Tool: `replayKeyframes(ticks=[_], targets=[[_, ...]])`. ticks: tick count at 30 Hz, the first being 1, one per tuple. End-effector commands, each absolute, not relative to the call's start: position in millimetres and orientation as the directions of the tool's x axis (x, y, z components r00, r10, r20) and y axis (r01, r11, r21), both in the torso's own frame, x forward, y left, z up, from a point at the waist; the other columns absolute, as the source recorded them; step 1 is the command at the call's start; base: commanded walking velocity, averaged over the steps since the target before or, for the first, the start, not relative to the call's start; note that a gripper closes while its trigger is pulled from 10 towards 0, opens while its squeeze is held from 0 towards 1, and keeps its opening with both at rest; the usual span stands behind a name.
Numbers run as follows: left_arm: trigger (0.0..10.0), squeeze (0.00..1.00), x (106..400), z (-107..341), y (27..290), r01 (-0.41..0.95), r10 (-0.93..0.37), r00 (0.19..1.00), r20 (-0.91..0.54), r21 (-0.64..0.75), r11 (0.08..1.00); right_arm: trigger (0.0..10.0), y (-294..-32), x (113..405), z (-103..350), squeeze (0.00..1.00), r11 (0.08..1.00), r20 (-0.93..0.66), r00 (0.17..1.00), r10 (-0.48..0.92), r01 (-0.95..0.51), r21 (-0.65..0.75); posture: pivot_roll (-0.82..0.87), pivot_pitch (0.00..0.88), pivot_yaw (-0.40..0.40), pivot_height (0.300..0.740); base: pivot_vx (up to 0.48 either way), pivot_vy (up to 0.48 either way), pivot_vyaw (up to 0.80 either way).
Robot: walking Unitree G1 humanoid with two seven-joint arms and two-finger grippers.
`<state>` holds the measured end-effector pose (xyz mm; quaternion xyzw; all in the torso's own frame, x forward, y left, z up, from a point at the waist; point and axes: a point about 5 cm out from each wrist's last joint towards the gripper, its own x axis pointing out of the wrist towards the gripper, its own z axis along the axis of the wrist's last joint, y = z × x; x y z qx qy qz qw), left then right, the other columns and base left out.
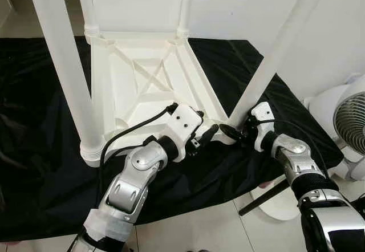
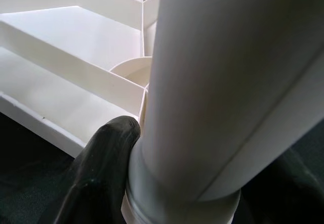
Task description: Building children table
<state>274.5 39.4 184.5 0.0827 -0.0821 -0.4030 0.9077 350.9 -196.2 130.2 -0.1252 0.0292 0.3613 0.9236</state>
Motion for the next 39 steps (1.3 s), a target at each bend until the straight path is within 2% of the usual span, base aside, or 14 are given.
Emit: replayKeyframes(ticks=[1, 4, 5, 11, 12, 13, 14, 18, 20, 26, 31, 34, 36, 39], targets=[[10.0, 0.00, 273.3, 186.2, 37.7, 0.712, -0.738, 0.669, 0.090, 0.208, 0.671, 0.0, -197.6, 350.4, 129.1, 0.00, 0.685, -0.171, 0.718, 0.674, -0.695, -0.219, 0.08, 0.066, -0.099, 0.740, 0.000, 0.000, 0.00], [10.0, 0.00, 273.1, 186.0, 36.4, 0.713, -0.739, 0.668, 0.091, 0.206, 0.670, 0.0, -204.3, 348.1, 126.9, 0.00, 0.703, -0.164, 0.735, 0.658, -0.677, -0.217, 0.06, 0.072, -0.103, 0.740, 0.000, 0.000, 0.00], [10.0, 0.00, 273.0, 185.8, 36.3, 0.714, -0.739, 0.668, 0.091, 0.204, 0.670, 10.0, -206.0, 348.1, 126.3, 0.00, 0.718, -0.162, 0.749, 0.643, -0.663, -0.214, 0.06, 0.073, -0.103, 0.740, 0.000, 0.000, 0.00], [10.0, 0.00, 272.8, 185.7, 36.2, 0.714, -0.739, 0.668, 0.092, 0.202, 0.670, 10.0, -208.6, 348.8, 126.1, 0.00, 0.754, -0.154, 0.786, 0.598, -0.618, -0.225, 0.06, 0.076, -0.105, 0.740, 0.000, 0.000, 0.00], [10.0, 0.00, 272.2, 185.5, 36.2, 0.714, -0.739, 0.668, 0.092, 0.200, 0.671, 10.0, -211.2, 349.7, 124.3, 0.00, 0.803, -0.146, 0.838, 0.525, -0.545, -0.240, 0.05, 0.082, -0.111, 0.740, 0.000, 0.000, 0.00], [10.0, 0.00, 272.2, 185.5, 36.2, 0.714, -0.739, 0.668, 0.092, 0.200, 0.671, 10.0, -211.2, 349.7, 124.3, 0.00, 0.803, -0.146, 0.838, 0.525, -0.545, -0.240, 0.05, 0.082, -0.111, 0.740, 0.000, 0.000, 0.00], [10.0, 0.00, 270.7, 184.3, 36.1, 0.716, -0.739, 0.668, 0.090, 0.192, 0.671, 10.0, -207.4, 346.7, 120.3, 0.00, 0.871, -0.094, 0.904, 0.417, -0.427, -0.242, 0.05, 0.089, -0.107, 0.740, 0.000, 0.000, 0.00], [10.0, 0.00, 269.5, 183.5, 35.7, 0.720, -0.741, 0.666, 0.087, 0.188, 0.668, 10.0, -202.9, 344.7, 118.5, 0.00, 0.915, -0.063, 0.940, 0.335, -0.341, -0.215, 0.05, 0.089, -0.105, 0.740, 0.000, 0.000, 0.00], [10.0, 0.00, 268.8, 183.0, 35.7, 0.722, -0.744, 0.663, 0.085, 0.186, 0.666, 10.0, -197.5, 344.2, 117.7, 0.00, 0.959, -0.041, 0.975, 0.221, -0.224, -0.173, 0.04, 0.091, -0.101, 0.740, 0.000, 0.000, 0.00], [10.0, 0.00, 268.8, 182.5, 35.0, 0.727, -0.748, 0.658, 0.083, 0.186, 0.661, 10.0, -182.5, 340.2, 117.2, 0.00, 0.993, 0.000, 1.000, -0.022, 0.022, -0.114, 0.03, 0.091, -0.096, 0.740, 0.000, 0.000, 0.00], [10.0, 0.00, 268.8, 182.7, 33.7, 0.731, -0.752, 0.654, 0.083, 0.185, 0.656, 10.0, -170.7, 338.8, 113.6, 0.00, 0.973, -0.015, 0.976, -0.217, 0.215, -0.079, 0.03, 0.092, -0.100, 0.740, 0.000, 0.000, 0.00], [10.0, 0.00, 268.7, 182.7, 33.4, 0.731, -0.752, 0.654, 0.083, 0.185, 0.657, 10.0, -162.6, 339.2, 114.1, 0.00, 0.965, -0.021, 0.966, -0.258, 0.257, -0.051, 0.04, 0.093, -0.107, 0.740, 0.000, 0.000, 0.00], [10.0, 0.00, 268.3, 183.2, 33.8, 0.725, -0.745, 0.661, 0.086, 0.180, 0.664, 10.0, -146.2, 343.1, 124.9, 0.00, 0.982, 0.031, 0.982, -0.188, 0.188, 0.004, 0.05, 0.095, -0.112, 0.740, 0.000, 0.000, 0.00], [10.0, 0.00, 267.7, 183.1, 34.0, 0.723, -0.743, 0.664, 0.086, 0.178, 0.667, 10.0, -142.0, 343.3, 131.0, 0.00, 0.991, 0.059, 0.989, -0.135, 0.135, 0.009, 0.05, 0.094, -0.114, 0.740, 0.000, 0.000, 0.00]])
